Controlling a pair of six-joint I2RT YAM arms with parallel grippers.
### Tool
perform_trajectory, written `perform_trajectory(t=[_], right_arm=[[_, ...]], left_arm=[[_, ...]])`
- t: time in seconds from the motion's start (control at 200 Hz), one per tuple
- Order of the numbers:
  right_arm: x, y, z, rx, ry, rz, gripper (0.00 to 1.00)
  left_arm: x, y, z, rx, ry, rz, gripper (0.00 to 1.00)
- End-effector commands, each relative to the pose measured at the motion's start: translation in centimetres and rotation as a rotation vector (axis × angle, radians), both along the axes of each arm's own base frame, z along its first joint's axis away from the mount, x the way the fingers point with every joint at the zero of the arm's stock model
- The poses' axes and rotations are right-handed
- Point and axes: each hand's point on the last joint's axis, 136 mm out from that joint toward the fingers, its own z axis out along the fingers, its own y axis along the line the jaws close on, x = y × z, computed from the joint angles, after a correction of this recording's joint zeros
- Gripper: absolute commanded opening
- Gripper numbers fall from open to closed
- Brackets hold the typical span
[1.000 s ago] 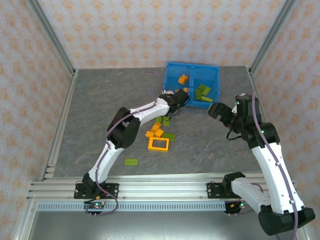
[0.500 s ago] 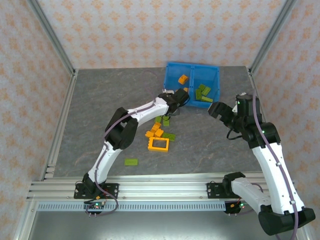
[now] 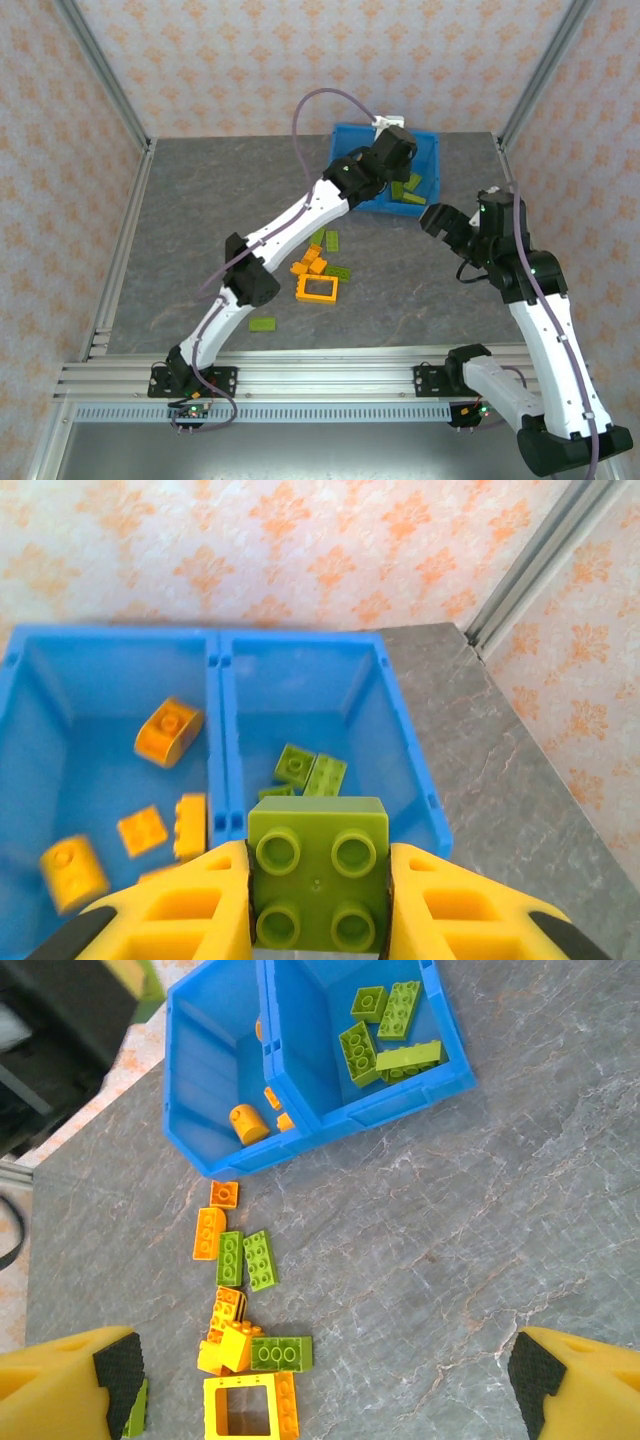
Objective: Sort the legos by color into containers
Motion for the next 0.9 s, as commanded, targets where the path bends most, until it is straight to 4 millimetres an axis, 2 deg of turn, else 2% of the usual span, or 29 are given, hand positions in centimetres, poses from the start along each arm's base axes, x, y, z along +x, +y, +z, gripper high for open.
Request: perform_trajectory(t=[0.0,0.095,0.35,0.4,0.465,0.536,0.641,0.736,0.896], right_arm=[[-0.8,-0.7,0.4,-0.014,-0.004,-0.031,0.95],[-1.0,-0.8,0.1,-0.017,0.006,-0.031,0.95],[-1.6,-1.1,-0.1,-0.032,0.016,-0.038,0.96],[-1.7,-1.2,-0.1,-0.031,0.016,-0.041,0.95],[-1.8,-1.2,-0.2,-0.031,0.015,-0.041,0.95],[-1.8,-1.2,-0.3,-0.032,0.018,-0.041,0.96],[-1.6,-1.2,-0.4,-0.032,0.019,-0.041,0.96],[-1.6,-1.2,-0.4,-0.031,0.018,-0.042,0.95],[-1.5,-1.0,-0.9,-0.049,0.021,-0.015,0.95]], left_arm=[[1.6,-2.3,-4.5,0.095,-0.011,-0.099,0.27],[2.6,-3.6,-5.4,0.074,-0.051,-0.120,0.27],[3.8,-4.6,-8.3,0.067,-0.067,-0.110,0.27],[3.9,-4.6,-8.3,0.068,-0.072,-0.106,0.33],[4.0,-4.5,-8.1,0.064,-0.075,-0.101,0.45],[3.9,-4.5,-7.1,0.046,-0.082,-0.096,0.56],[3.5,-3.7,-5.1,0.022,-0.086,-0.066,0.59],[2.7,-2.1,-1.7,0.000,-0.089,-0.023,0.59],[0.1,1.7,4.2,-0.032,-0.054,-0.013,0.58]])
